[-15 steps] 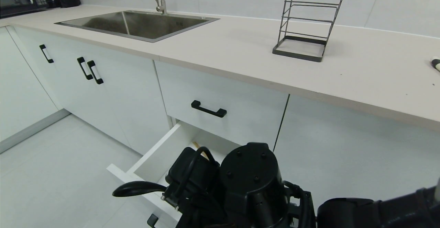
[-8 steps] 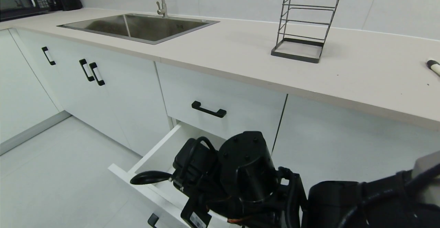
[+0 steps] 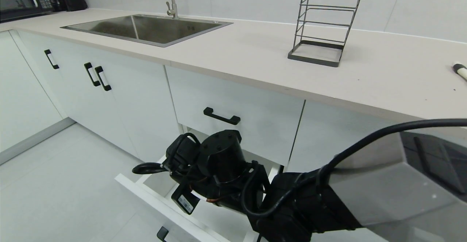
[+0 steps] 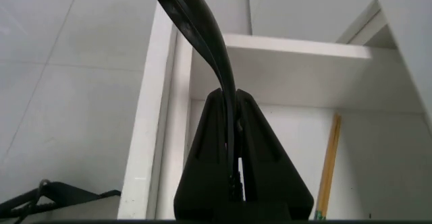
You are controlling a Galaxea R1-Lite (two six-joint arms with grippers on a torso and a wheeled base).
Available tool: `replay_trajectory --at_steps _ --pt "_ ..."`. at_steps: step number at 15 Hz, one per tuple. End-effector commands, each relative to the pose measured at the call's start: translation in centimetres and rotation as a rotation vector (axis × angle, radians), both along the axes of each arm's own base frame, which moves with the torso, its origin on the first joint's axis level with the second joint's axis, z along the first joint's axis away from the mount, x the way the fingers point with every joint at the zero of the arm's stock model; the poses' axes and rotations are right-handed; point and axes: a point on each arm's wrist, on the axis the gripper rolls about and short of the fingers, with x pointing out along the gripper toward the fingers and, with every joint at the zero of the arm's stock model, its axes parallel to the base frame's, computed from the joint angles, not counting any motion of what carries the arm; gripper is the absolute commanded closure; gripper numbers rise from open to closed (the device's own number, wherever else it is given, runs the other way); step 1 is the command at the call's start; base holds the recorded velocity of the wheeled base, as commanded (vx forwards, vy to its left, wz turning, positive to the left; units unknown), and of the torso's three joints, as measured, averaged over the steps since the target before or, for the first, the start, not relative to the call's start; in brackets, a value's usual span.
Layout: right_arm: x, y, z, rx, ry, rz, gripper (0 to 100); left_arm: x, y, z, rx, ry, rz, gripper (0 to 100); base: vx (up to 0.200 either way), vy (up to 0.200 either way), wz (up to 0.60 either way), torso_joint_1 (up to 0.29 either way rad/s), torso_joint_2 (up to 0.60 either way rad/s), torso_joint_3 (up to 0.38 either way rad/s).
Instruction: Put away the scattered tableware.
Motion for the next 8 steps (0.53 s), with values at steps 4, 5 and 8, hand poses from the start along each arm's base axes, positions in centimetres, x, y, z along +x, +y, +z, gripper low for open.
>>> replay_trajectory --at_steps 4,5,8 --pt "1.1 0.3 -3.0 -0.082 -0.003 0.004 100 0.0 0.0 0.0 0.000 0.001 0.000 0 0.000 0.000 0.00 0.000 0.00 0.000" --pt "1.6 0.0 -3.0 -0.092 0.003 -0.011 100 0.0 0.0 0.0 0.000 0.001 0.002 0 0.000 0.000 0.00 0.000 0.00 0.000" --pt "3.1 -0.4 -2.8 -0.093 -0.018 -0.082 100 0.0 0.0 0.0 0.000 0.001 0.002 0 0.000 0.000 0.00 0.000 0.00 0.000"
